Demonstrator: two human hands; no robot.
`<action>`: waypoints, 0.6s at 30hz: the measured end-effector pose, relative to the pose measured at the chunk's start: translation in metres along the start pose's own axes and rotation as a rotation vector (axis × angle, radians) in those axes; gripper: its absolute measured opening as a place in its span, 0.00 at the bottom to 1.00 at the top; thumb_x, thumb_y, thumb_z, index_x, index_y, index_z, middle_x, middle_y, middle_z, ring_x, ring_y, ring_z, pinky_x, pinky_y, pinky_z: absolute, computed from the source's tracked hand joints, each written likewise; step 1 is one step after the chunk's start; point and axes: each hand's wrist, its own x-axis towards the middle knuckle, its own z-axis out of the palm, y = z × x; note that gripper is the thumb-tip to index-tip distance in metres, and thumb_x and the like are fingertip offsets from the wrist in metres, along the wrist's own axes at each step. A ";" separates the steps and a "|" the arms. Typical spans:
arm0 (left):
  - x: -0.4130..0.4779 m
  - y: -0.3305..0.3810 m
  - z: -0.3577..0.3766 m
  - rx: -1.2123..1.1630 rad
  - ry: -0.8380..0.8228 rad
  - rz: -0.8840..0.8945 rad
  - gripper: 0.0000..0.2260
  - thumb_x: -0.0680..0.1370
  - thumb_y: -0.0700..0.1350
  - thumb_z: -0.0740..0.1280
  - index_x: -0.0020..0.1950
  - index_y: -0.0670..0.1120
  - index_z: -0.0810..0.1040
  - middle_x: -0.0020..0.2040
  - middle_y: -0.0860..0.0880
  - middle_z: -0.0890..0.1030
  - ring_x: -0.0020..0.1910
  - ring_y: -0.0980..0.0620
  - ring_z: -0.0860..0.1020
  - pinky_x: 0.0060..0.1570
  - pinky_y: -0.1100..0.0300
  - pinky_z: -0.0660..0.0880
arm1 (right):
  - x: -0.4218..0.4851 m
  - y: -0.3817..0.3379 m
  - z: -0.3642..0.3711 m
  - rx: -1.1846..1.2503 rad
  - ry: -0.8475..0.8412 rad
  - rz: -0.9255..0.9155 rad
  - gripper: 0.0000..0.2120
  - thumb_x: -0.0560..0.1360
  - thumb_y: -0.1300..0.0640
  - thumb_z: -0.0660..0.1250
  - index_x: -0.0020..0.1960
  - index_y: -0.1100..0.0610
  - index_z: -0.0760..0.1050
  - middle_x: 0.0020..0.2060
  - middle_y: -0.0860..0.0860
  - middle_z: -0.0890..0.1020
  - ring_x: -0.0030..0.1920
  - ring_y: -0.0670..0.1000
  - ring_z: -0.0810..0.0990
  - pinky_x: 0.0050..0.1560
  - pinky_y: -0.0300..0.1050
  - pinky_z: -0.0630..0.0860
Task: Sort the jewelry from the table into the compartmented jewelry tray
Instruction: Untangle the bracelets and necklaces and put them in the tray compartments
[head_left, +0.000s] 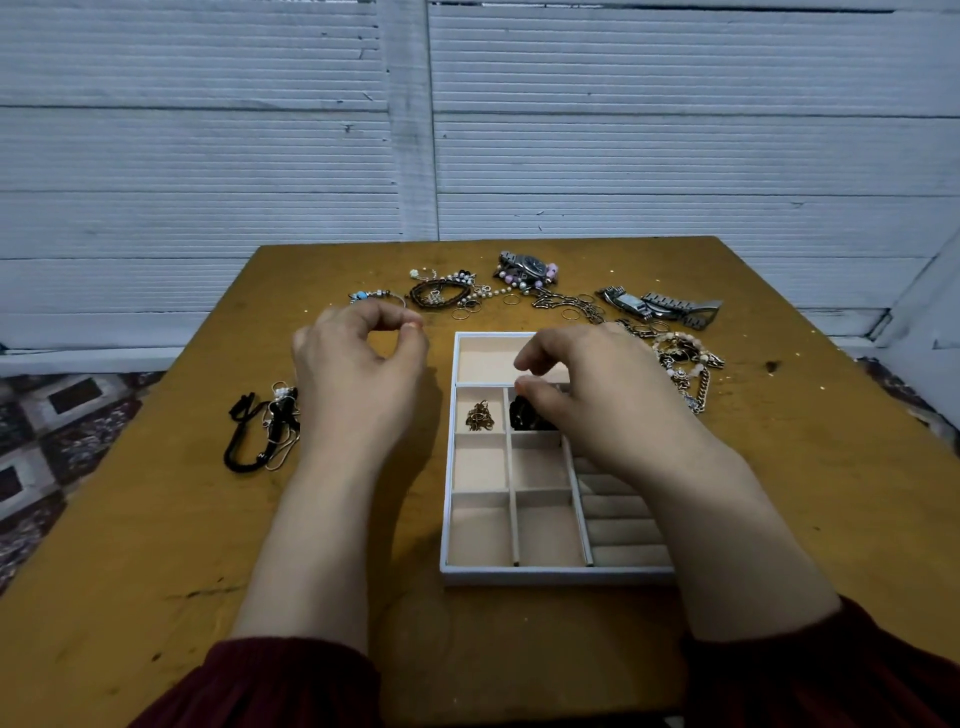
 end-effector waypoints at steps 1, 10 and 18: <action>-0.001 0.001 -0.003 -0.003 -0.001 0.018 0.05 0.70 0.51 0.63 0.36 0.60 0.77 0.44 0.55 0.80 0.52 0.46 0.77 0.56 0.48 0.74 | 0.000 -0.003 0.000 0.038 0.033 -0.012 0.07 0.77 0.50 0.63 0.53 0.47 0.77 0.49 0.44 0.81 0.55 0.51 0.74 0.56 0.49 0.70; -0.007 -0.023 -0.035 0.023 0.014 0.074 0.05 0.72 0.47 0.66 0.43 0.53 0.81 0.45 0.55 0.80 0.48 0.59 0.75 0.51 0.59 0.73 | 0.000 -0.046 0.012 0.471 0.009 -0.074 0.05 0.76 0.56 0.65 0.51 0.50 0.78 0.42 0.41 0.79 0.47 0.45 0.79 0.47 0.49 0.78; -0.001 -0.052 -0.080 0.142 0.076 -0.035 0.04 0.74 0.46 0.67 0.42 0.55 0.80 0.47 0.50 0.80 0.49 0.54 0.75 0.48 0.59 0.70 | 0.018 -0.095 0.034 0.270 -0.033 -0.208 0.09 0.76 0.53 0.64 0.55 0.47 0.77 0.49 0.45 0.81 0.53 0.50 0.77 0.53 0.53 0.75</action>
